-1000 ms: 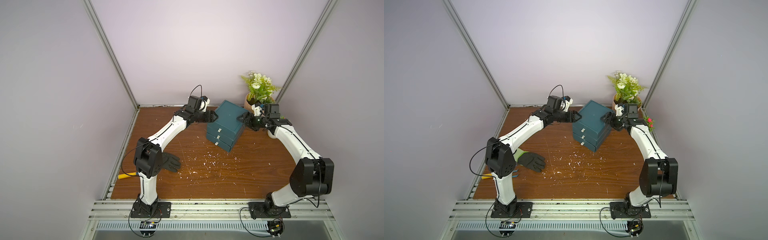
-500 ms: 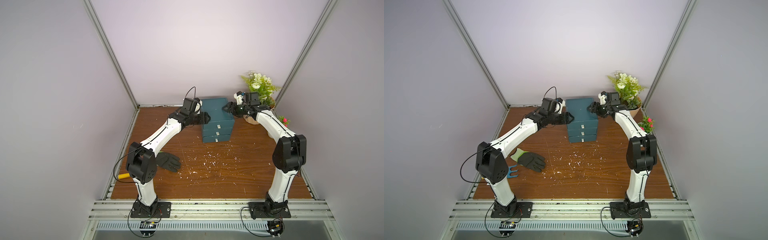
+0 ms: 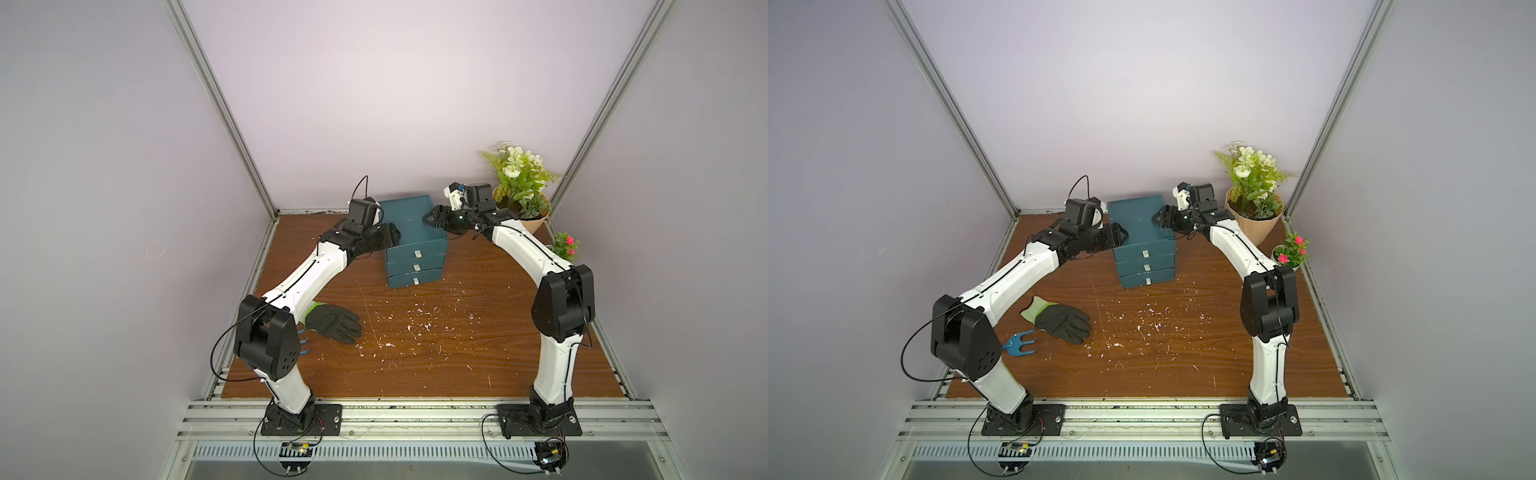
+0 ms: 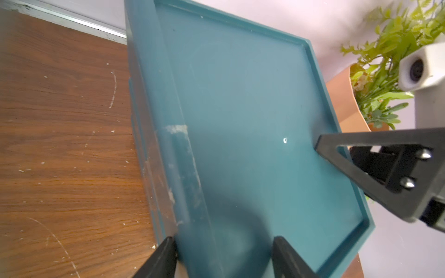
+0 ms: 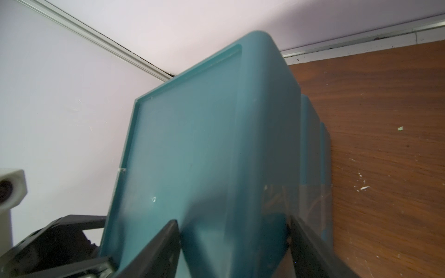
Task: Take the keys out of the drawer
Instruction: Move the storage box to the center of the board.
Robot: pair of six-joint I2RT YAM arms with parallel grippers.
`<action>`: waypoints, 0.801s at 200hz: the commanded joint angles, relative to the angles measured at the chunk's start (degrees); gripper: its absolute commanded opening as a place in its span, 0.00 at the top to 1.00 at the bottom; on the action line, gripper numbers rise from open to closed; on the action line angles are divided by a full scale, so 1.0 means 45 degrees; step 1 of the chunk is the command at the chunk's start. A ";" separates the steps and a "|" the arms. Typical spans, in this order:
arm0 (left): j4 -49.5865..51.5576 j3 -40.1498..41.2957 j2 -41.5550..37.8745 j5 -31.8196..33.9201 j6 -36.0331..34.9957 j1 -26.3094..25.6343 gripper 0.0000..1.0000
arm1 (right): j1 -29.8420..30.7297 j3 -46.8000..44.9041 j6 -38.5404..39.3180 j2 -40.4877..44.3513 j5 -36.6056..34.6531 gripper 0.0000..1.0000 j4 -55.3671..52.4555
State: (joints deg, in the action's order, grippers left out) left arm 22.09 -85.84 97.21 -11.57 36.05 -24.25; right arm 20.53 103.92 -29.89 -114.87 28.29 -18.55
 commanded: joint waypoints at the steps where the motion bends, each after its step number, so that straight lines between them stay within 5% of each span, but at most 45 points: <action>1: -0.0240 0.0111 -0.0052 0.0282 0.0065 -0.0069 0.33 | 0.0996 0.0373 -0.0633 -0.0183 0.1628 0.28 -0.0282; 160: -0.0025 0.0113 -0.0129 0.1311 0.0035 0.0282 0.23 | 0.1765 -0.1406 -0.0683 0.1366 0.1642 0.28 -0.0664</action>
State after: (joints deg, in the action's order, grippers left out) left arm 22.13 -85.82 97.01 -4.12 36.47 -22.65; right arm 24.64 98.72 -32.60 -110.43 28.18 -19.92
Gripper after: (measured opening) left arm 0.764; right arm 0.725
